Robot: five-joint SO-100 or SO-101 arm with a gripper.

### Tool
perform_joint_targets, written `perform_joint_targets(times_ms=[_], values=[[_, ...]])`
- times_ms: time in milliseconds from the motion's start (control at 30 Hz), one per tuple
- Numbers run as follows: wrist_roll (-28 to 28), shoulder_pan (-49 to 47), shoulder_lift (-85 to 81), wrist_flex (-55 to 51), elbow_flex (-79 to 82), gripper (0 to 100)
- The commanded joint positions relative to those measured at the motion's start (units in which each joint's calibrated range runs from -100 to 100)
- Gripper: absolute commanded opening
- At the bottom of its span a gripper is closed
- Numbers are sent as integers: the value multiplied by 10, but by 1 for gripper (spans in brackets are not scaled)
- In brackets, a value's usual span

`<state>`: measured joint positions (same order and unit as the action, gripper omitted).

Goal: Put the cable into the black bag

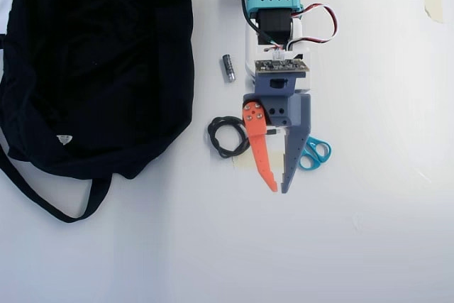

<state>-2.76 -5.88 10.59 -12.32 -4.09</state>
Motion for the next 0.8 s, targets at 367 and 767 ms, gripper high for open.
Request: perform_joint_targets(times_ms=[367,767], values=[[-2,5,-122,-488,-10,2],[26,6,-128,-721,-4,2]])
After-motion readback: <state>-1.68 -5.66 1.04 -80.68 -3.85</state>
